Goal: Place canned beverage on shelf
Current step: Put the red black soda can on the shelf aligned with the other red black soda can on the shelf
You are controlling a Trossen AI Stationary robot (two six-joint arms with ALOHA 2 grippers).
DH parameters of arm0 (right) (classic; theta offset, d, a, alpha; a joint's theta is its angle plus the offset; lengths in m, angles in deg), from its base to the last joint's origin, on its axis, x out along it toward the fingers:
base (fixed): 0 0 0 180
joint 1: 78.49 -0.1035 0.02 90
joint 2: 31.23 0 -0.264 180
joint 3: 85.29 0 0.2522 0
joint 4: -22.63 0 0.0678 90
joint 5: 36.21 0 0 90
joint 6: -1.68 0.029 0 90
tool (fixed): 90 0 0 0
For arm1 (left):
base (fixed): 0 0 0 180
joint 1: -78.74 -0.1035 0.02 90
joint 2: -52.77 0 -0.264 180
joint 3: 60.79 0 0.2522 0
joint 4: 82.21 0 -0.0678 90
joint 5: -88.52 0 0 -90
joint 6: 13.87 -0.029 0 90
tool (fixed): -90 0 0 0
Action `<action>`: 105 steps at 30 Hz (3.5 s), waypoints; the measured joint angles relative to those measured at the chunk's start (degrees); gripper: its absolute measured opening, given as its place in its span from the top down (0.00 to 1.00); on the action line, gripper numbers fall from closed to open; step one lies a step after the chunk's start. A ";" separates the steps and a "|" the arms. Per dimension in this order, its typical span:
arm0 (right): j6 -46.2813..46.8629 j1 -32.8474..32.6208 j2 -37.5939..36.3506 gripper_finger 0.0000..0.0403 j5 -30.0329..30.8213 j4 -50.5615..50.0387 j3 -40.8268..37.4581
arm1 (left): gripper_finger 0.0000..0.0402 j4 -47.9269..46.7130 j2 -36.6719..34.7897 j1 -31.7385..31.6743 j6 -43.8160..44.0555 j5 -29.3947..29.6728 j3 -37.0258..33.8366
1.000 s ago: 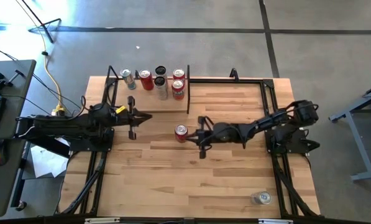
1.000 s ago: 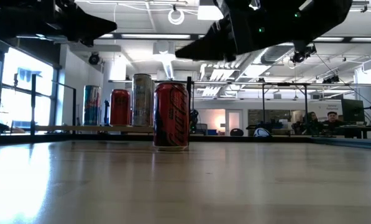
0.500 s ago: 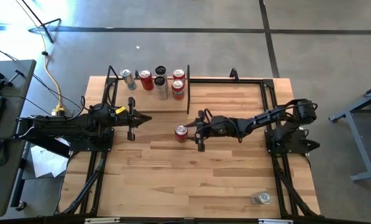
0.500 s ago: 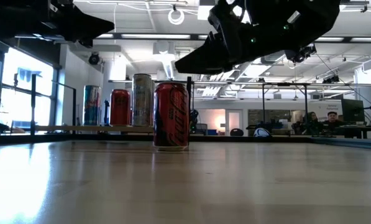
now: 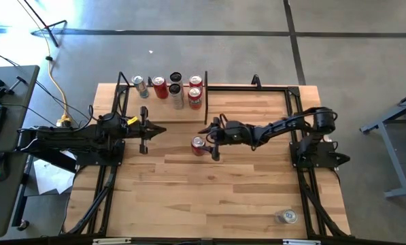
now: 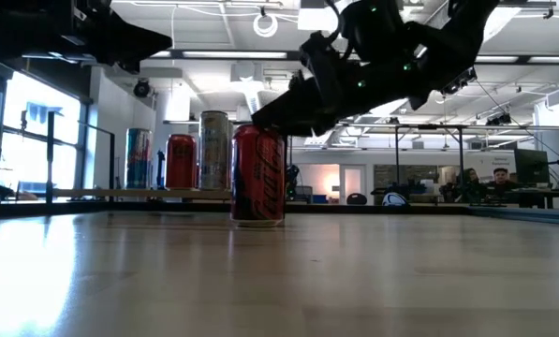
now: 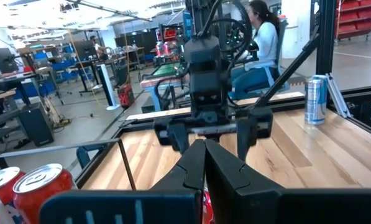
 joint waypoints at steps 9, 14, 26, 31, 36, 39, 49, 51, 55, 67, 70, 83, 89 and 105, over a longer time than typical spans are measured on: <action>0.00 0.04 4.21 0.24 -2.56 -0.34 3.77 | 1.00 -1.73 0.00 -0.04 0.50 0.02 0.00; 0.02 0.17 5.81 0.24 -2.65 -0.09 4.29 | 1.00 -1.81 0.00 -0.04 1.03 0.02 0.00; 2.09 -3.22 6.19 0.41 2.52 -2.39 9.22 | 1.00 -3.49 -4.67 -0.02 1.00 2.59 0.00; 1.82 -4.08 7.94 0.41 5.53 -4.16 17.48 | 1.00 -6.02 -8.53 -0.02 0.81 2.75 0.02; 1.19 -2.93 15.84 0.41 5.51 -10.97 30.28 | 1.00 -8.26 -11.50 -0.02 0.44 2.75 0.02; 1.54 -1.46 21.68 0.41 5.39 -16.94 39.22 | 1.00 -9.49 -12.87 -0.02 0.43 2.75 0.02; 3.07 2.03 36.52 0.41 5.74 -31.46 63.44 | 1.00 -12.02 -15.17 0.00 0.44 2.73 0.02; 2.75 2.03 37.71 0.41 5.60 -33.14 65.60 | 1.00 -12.15 -15.17 0.00 0.41 2.74 0.02; 3.04 2.16 38.02 0.35 5.51 -33.82 66.14 | 1.00 -12.24 -15.19 0.00 0.43 2.73 0.02; -1.73 1.55 36.66 0.31 7.08 -35.89 69.03 | 1.00 -12.13 -15.17 0.00 1.40 2.47 0.02; -3.02 1.36 36.49 0.34 7.21 -35.54 69.22 | 1.00 -12.02 -15.17 0.00 0.98 2.42 0.02; -8.74 -3.09 29.30 0.96 12.78 -27.89 56.39 | 1.00 -12.86 -15.21 -0.04 0.73 2.45 0.02; -6.20 -3.50 18.92 0.99 11.49 -7.05 31.93 | 1.00 -15.59 -14.71 -0.04 3.95 2.43 0.74; -3.08 -13.41 -6.58 1.00 28.65 1.07 -3.76 | 0.98 -57.31 11.82 -0.02 14.08 9.00 27.86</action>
